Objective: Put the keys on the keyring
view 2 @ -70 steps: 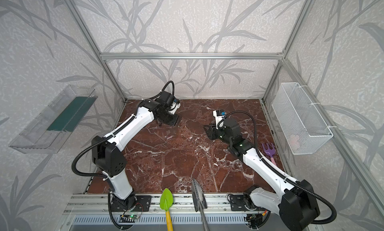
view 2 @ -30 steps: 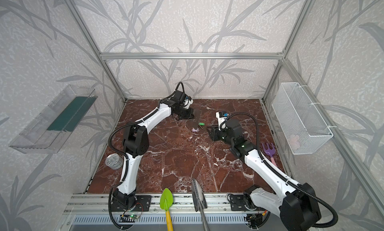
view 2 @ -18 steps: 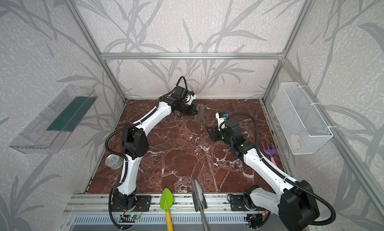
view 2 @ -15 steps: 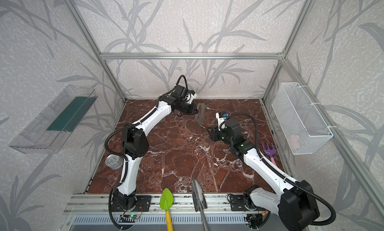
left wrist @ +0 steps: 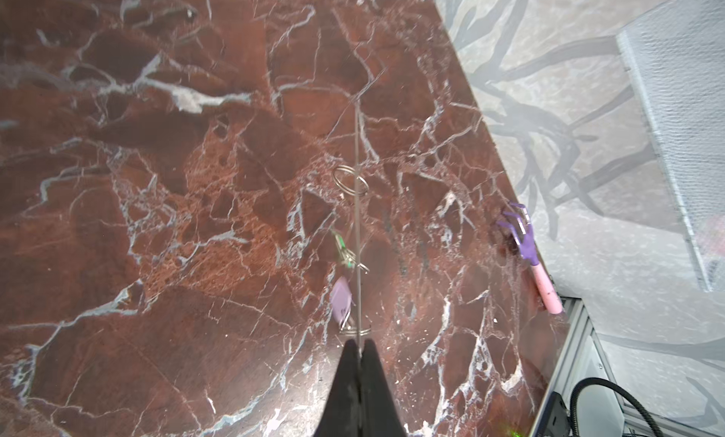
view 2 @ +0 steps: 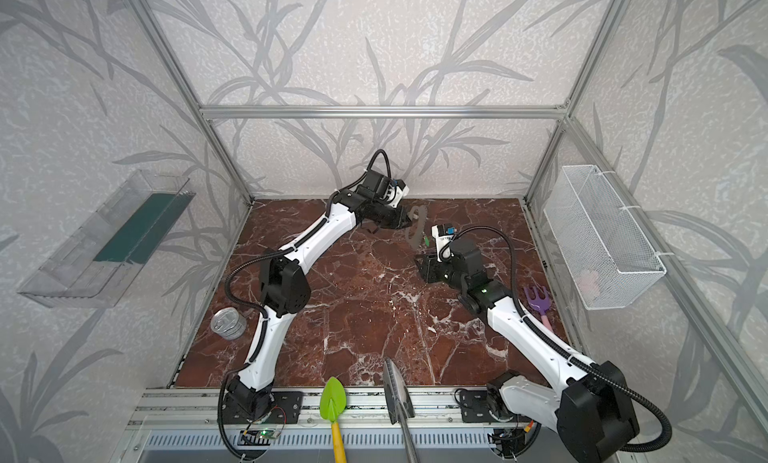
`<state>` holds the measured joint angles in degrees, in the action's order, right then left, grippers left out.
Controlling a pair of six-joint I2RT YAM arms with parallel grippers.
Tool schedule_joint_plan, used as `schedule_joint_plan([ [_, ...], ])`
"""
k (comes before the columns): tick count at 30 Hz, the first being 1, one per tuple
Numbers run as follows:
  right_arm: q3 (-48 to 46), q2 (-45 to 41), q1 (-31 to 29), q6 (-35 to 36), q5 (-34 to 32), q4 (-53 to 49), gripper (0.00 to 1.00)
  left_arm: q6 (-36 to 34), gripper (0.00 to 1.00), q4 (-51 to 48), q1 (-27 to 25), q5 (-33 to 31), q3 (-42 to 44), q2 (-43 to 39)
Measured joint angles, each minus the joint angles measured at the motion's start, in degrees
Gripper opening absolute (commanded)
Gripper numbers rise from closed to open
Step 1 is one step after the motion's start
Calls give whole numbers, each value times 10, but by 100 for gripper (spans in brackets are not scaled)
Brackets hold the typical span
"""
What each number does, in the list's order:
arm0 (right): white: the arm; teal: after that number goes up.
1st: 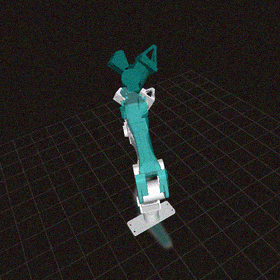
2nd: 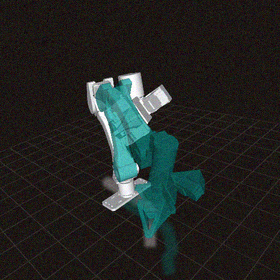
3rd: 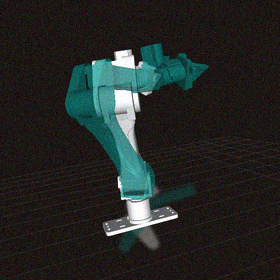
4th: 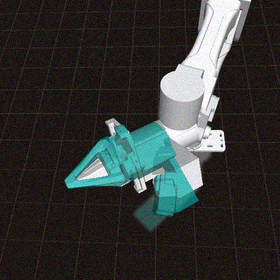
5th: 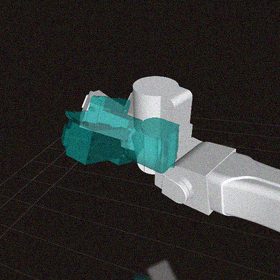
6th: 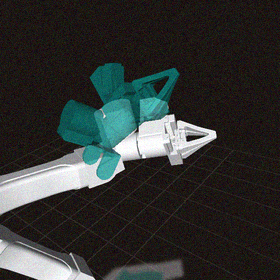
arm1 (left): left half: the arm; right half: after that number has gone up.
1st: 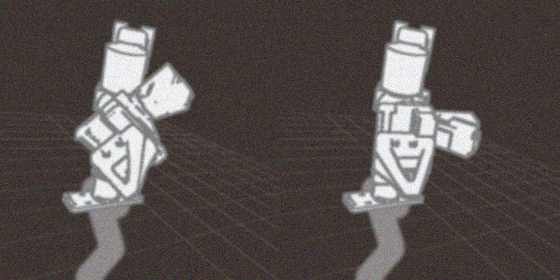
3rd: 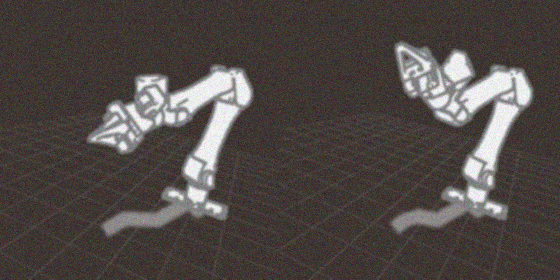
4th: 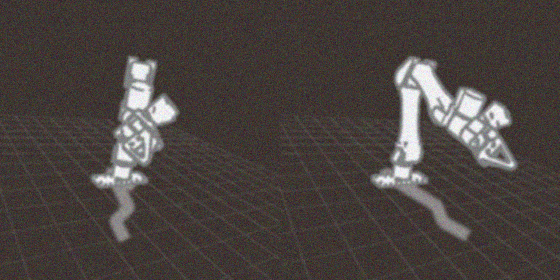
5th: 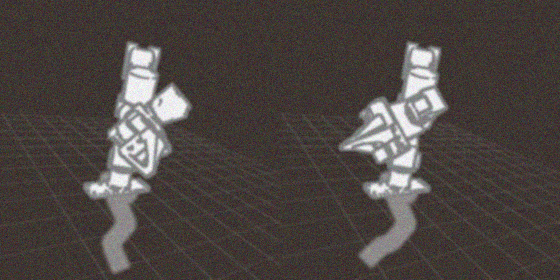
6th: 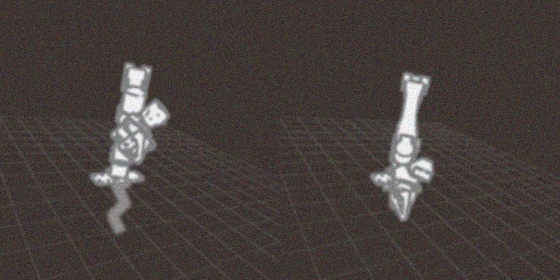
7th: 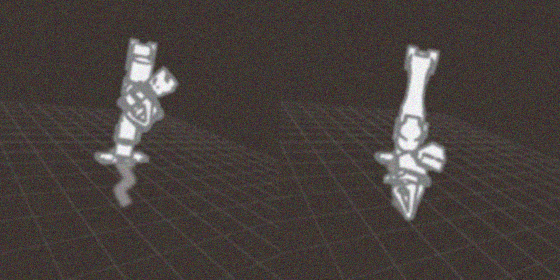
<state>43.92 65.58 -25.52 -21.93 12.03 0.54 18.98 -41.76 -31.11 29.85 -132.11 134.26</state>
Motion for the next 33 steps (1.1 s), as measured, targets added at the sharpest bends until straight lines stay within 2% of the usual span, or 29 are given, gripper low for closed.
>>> schedule_joint_plan([
  [9,0,-1,2,4,0,-5,42,-6,0,24,68,-2,138,0],
  [14,0,-1,4,5,0,-7,42,-5,0,52,112,25,200,-16],
  [23,0,-1,4,5,0,-8,42,-21,0,66,155,42,242,-40],
  [33,0,7,4,5,5,-8,42,-36,0,42,163,31,242,-57],
])
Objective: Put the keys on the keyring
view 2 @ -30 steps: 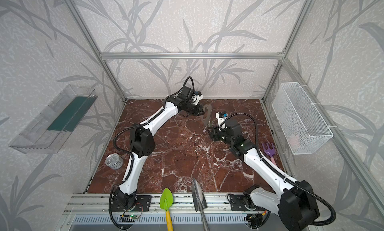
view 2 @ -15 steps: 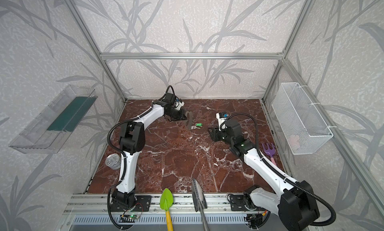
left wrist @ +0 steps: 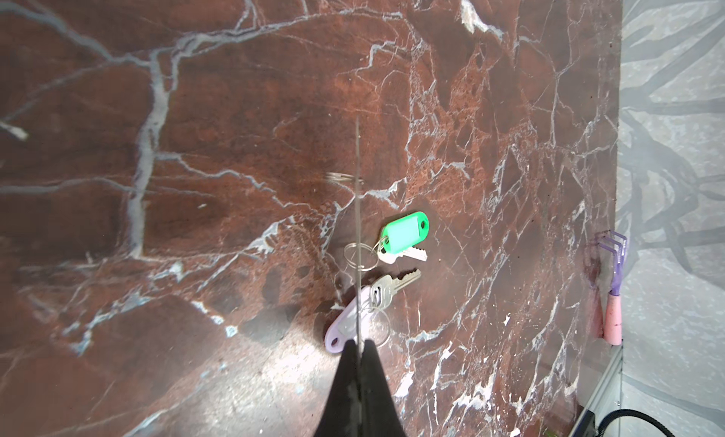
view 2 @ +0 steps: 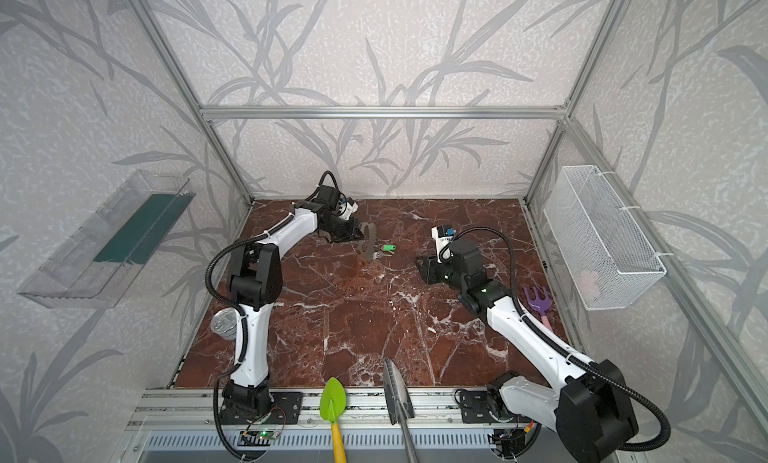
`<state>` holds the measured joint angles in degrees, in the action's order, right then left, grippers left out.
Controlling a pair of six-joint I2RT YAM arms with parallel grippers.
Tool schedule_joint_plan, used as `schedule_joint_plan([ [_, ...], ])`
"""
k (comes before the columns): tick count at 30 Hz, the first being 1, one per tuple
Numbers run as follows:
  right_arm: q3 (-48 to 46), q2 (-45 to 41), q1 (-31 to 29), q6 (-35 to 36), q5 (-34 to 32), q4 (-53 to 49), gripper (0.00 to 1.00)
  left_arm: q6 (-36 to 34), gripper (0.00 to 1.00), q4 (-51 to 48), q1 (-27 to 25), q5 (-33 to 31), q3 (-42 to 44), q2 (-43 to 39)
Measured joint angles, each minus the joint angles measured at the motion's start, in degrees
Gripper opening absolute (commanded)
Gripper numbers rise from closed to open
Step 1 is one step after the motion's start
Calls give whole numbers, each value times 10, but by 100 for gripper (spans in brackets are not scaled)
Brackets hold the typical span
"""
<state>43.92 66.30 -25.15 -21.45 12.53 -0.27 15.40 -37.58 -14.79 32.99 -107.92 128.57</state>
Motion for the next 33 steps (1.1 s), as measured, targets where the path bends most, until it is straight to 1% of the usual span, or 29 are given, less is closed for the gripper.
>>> schedule_joint_plan([
  [8,0,0,0,0,0,0,42,-4,0,-28,-8,-15,-13,-10],
  [12,0,0,0,0,0,1,42,-1,0,-30,-31,-15,-29,-10],
  [14,0,0,0,0,1,1,42,1,0,-40,-52,-15,-52,-7],
  [17,0,0,0,0,1,1,43,2,0,-50,-85,-14,-111,4],
  [21,0,-5,1,0,0,0,43,2,0,-51,-113,-12,-162,14],
  [23,0,-8,2,0,0,0,43,2,0,-53,-111,-13,-168,16],
  [26,0,-9,3,0,0,0,43,0,0,-57,-94,-14,-166,23],
  [28,-1,-9,3,0,0,0,43,0,0,-54,-78,-14,-151,27],
  [33,-1,-9,3,0,0,0,43,-3,0,-42,-36,-11,-81,32],
])
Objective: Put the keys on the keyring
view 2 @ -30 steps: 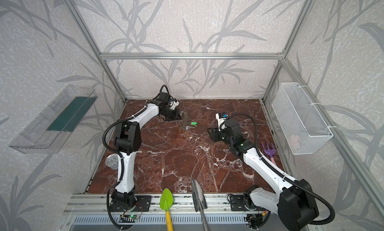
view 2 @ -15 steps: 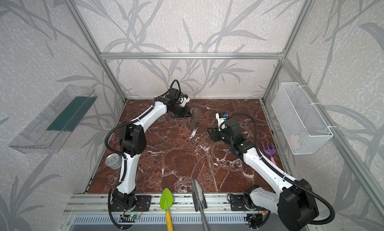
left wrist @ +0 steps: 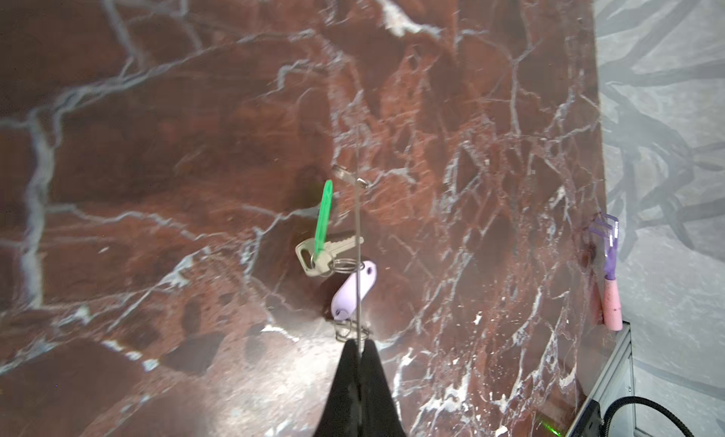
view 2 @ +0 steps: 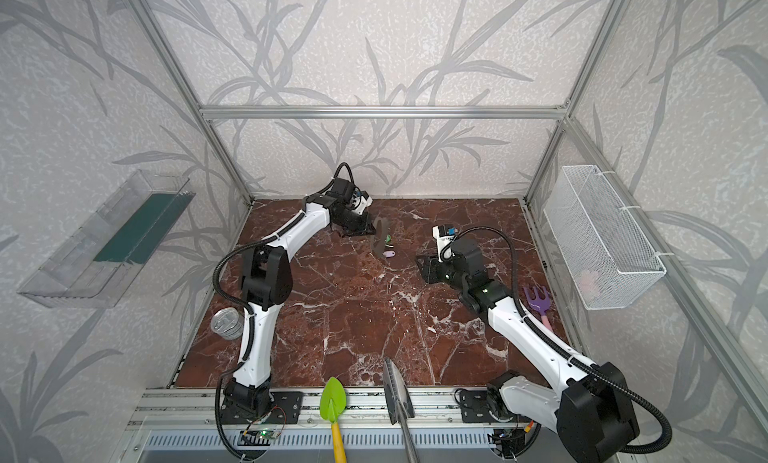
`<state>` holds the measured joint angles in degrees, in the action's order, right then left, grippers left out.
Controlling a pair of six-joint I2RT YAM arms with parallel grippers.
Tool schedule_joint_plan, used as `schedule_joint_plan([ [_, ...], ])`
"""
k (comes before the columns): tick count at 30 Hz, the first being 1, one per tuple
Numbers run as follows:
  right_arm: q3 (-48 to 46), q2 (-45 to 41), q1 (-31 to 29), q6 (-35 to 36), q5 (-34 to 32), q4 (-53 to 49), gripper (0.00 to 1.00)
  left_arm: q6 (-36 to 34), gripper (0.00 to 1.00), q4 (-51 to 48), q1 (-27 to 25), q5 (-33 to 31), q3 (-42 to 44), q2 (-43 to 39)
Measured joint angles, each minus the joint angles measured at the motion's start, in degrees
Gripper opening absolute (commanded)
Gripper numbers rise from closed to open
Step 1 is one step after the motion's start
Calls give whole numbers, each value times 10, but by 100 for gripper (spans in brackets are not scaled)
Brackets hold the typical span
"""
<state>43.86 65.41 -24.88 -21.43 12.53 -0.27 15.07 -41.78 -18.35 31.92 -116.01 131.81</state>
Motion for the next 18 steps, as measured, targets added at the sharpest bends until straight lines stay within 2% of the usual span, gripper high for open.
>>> schedule_joint_plan([
  [7,0,0,0,0,-1,0,43,-1,0,27,50,16,61,-2],
  [18,0,1,0,0,-1,0,43,5,0,83,82,16,153,-46],
])
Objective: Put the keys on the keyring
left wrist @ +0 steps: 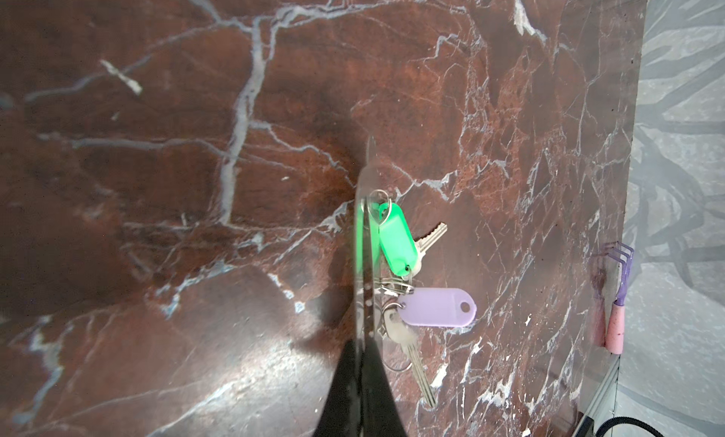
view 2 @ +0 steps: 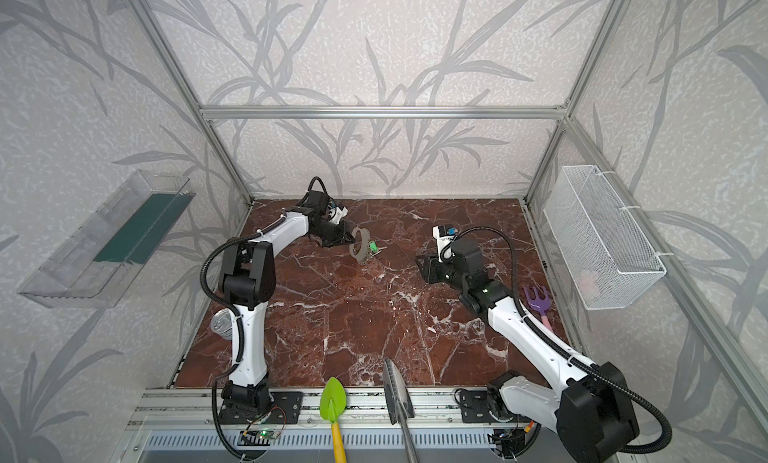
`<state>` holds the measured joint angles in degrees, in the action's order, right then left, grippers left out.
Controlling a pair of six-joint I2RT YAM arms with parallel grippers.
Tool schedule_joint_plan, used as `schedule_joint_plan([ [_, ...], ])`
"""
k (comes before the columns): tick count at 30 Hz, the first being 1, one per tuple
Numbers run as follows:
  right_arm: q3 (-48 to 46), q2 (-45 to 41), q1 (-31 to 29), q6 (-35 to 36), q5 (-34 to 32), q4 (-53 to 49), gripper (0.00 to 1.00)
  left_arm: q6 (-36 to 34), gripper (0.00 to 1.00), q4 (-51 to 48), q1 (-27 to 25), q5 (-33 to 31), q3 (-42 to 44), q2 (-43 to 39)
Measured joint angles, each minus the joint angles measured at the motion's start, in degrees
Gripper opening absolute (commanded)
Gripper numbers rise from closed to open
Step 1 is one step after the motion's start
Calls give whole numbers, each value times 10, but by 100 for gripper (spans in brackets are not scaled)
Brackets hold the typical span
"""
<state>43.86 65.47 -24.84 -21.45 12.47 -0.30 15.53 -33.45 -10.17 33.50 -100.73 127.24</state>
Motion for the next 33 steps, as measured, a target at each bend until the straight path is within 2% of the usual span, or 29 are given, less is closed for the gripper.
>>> schedule_joint_plan([
  [13,0,1,0,0,0,0,43,25,1,43,25,-41,54,-33],
  [15,0,1,0,0,0,0,43,25,12,47,27,-46,54,-33],
  [16,0,1,0,0,0,0,43,22,40,47,28,-54,54,-33],
  [17,0,1,0,0,0,0,43,17,52,44,30,-70,54,-33],
  [25,0,1,0,0,0,0,43,-3,59,19,54,-132,75,-38],
  [33,0,5,0,0,0,0,43,-20,62,5,59,-155,94,-103],
])
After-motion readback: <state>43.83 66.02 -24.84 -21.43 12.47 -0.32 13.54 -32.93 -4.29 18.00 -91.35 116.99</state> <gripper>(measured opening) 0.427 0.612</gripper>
